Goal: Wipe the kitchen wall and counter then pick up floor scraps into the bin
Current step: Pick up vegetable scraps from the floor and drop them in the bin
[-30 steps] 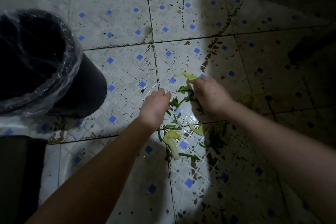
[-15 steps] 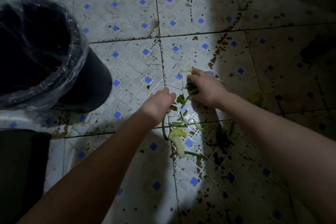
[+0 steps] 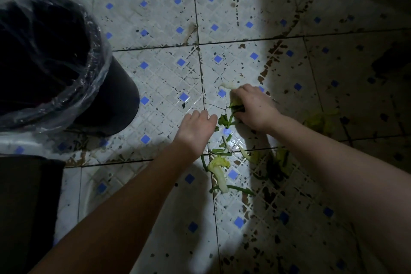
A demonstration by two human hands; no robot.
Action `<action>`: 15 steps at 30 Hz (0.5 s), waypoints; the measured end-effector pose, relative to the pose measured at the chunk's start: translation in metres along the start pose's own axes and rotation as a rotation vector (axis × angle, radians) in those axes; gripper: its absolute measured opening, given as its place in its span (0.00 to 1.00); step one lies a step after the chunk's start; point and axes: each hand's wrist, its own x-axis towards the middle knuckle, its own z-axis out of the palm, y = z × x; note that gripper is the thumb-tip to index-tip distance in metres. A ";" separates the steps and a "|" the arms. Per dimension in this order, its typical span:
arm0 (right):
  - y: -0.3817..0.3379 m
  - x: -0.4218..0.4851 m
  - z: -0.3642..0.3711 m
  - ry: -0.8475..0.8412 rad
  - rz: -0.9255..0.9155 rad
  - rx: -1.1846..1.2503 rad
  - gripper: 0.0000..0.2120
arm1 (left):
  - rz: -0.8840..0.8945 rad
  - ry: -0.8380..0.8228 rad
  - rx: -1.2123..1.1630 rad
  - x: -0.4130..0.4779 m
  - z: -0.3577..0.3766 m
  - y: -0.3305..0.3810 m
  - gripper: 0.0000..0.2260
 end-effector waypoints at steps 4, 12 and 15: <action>-0.004 0.001 0.001 -0.029 0.006 0.079 0.18 | -0.011 -0.052 -0.138 -0.002 -0.004 0.001 0.19; -0.012 -0.006 -0.003 -0.058 -0.004 0.101 0.11 | 0.009 -0.058 -0.168 -0.008 -0.011 -0.002 0.22; -0.012 -0.012 -0.007 -0.080 -0.029 0.075 0.10 | -0.008 -0.032 -0.178 -0.011 -0.014 -0.008 0.21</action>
